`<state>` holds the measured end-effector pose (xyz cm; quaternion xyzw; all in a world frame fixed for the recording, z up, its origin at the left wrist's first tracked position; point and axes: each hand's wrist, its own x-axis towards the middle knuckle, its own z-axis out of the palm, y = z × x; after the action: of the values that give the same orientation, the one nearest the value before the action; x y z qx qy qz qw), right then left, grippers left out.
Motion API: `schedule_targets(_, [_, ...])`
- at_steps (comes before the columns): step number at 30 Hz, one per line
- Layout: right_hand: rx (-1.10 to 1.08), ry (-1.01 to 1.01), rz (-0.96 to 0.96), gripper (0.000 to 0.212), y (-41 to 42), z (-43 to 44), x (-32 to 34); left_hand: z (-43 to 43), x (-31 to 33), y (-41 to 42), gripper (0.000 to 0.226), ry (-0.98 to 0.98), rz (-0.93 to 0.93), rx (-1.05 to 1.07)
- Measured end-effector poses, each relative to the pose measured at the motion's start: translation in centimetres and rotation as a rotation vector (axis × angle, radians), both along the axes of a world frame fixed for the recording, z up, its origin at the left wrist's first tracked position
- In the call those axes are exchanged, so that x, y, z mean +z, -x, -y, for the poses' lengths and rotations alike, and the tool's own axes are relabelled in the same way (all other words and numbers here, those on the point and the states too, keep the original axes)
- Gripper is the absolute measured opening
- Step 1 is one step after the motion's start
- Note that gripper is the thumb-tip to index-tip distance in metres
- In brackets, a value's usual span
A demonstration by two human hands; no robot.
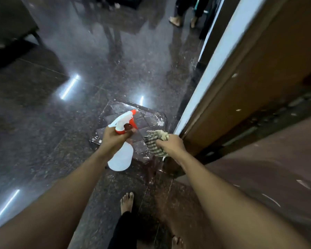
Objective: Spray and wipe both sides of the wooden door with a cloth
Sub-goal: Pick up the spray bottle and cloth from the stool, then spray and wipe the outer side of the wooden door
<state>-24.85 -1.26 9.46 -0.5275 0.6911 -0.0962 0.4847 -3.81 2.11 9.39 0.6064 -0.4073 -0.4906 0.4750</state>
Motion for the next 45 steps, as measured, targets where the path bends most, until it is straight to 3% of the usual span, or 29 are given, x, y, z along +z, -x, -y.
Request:
schedule_targets(3, [-0.058, -0.037, 0.179, 0.053, 3.0, -2.4, 1.8, -3.9, 3.2, 3.3, 0.018, 0.0, -0.064, 0.109])
schedule_targets(6, [-0.056, -0.004, 0.347, 0.053, 6.8, -4.1, 2.2, -7.4, 5.4, 7.1, 0.022, 0.041, -0.046, 0.172])
schedule_targets(9, [-0.017, 0.018, 0.403, 0.075, 9.8, -5.8, 4.7, -9.9, 7.3, 10.3, 0.036, 0.062, -0.007, 0.205])
schedule_targets(17, [-0.091, 0.13, 0.46, 0.032, 18.4, -11.3, 10.3, -15.7, 11.4, 19.1, 0.031, 0.04, 0.024, 0.304])
schedule_targets(21, [-0.132, 0.296, 0.507, 0.031, 24.5, -13.8, 14.2, -17.6, 14.0, 23.8, 0.015, 0.093, 0.081, 0.26])
schedule_targets(27, [-0.229, 0.576, 0.57, 0.036, 31.2, -16.1, 21.1, -18.6, 20.0, 30.2, 0.027, 0.2, 0.108, 0.182])
schedule_targets(30, [-0.262, 0.763, 0.636, 0.038, 34.7, -17.9, 26.8, -19.1, 25.1, 33.9, 0.026, 0.328, 0.096, 0.086])
schedule_targets(35, [-0.352, 1.053, 0.749, 0.019, 39.0, -19.2, 37.8, -18.4, 35.7, 38.2, 0.027, 0.525, 0.064, -0.005])
schedule_targets(39, [-0.478, 1.234, 0.712, 0.019, 43.0, -19.9, 47.2, -17.9, 45.0, 41.0, 0.025, 0.675, 0.028, -0.053])
schedule_targets(45, [-0.476, 1.471, 0.551, 0.023, 48.8, -20.5, 57.5, -15.4, 57.2, 44.0, 0.026, 0.897, 0.054, -0.052])
